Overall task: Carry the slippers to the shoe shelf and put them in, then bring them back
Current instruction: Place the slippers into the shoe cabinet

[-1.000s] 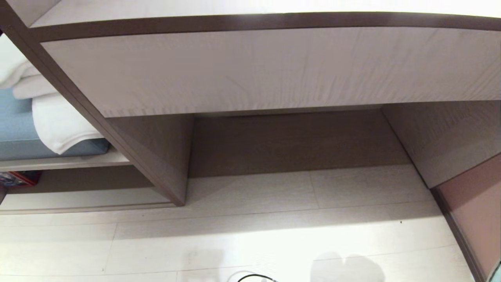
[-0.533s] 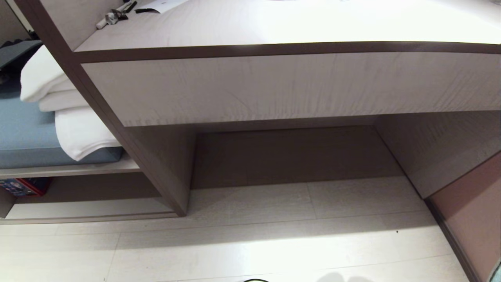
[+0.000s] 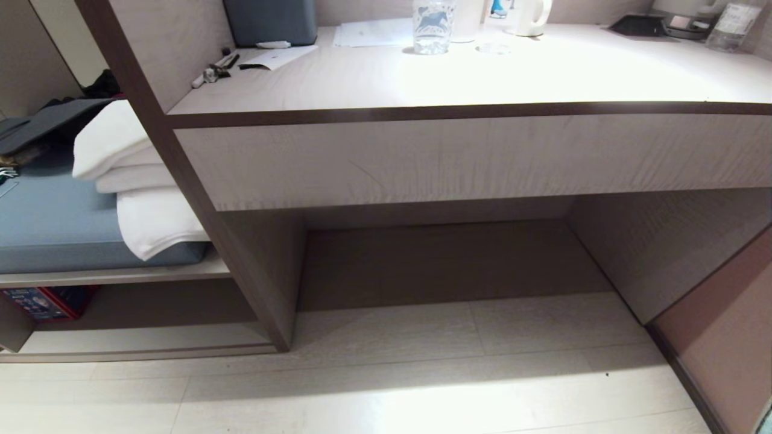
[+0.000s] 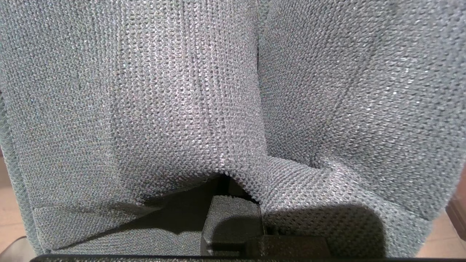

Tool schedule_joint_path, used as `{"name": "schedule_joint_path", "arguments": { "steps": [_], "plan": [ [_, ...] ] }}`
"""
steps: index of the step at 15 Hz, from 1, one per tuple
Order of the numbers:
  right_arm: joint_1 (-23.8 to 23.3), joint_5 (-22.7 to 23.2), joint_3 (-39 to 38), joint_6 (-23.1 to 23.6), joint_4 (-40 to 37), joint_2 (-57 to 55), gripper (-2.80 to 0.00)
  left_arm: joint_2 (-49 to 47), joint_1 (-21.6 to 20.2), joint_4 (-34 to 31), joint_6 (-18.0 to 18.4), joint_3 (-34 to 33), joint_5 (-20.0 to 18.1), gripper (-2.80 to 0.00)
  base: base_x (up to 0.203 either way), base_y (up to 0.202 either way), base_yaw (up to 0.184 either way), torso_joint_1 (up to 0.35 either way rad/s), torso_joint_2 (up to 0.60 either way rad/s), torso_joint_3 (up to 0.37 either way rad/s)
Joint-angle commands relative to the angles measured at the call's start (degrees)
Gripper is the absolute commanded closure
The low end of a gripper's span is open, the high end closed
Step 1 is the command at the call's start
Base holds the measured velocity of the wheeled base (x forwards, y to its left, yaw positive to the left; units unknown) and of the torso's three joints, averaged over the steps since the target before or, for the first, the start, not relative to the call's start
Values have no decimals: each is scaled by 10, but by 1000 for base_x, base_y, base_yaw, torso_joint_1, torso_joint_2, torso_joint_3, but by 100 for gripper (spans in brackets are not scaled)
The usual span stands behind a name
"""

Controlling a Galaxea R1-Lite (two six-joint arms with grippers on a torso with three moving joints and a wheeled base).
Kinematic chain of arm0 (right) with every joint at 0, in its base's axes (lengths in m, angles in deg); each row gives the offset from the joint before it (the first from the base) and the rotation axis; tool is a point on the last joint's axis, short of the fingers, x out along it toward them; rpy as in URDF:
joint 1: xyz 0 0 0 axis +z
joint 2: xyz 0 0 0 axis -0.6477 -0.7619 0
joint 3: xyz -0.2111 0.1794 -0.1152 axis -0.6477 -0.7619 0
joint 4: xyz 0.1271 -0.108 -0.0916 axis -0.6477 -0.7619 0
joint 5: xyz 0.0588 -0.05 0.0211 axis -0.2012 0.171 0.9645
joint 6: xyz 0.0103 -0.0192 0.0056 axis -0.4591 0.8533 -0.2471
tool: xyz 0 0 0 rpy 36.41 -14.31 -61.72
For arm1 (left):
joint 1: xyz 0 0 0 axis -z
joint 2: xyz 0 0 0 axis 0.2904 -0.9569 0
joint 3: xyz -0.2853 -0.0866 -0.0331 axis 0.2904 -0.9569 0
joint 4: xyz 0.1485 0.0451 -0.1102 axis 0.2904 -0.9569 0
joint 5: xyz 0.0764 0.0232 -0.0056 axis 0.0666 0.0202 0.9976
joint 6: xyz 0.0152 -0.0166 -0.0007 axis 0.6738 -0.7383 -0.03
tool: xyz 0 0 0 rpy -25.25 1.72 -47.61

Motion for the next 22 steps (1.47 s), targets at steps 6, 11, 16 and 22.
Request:
{"name": "schedule_joint_path", "arguments": {
  "steps": [6,11,16,22],
  "plan": [
    [0,0,-1,0,0,0,0,0,0,0,0,0,0,0,0,0,0,1,1,200],
    [0,0,-1,-1,0,0,0,0,0,0,0,0,0,0,0,0,0,0,1,199],
    [0,0,-2,2,0,0,0,0,-1,0,0,1,0,0,0,0,0,3,-1,205],
    [0,1,-1,2,0,0,0,0,0,0,1,0,0,0,0,0,0,0,3,91]
  ]
}}
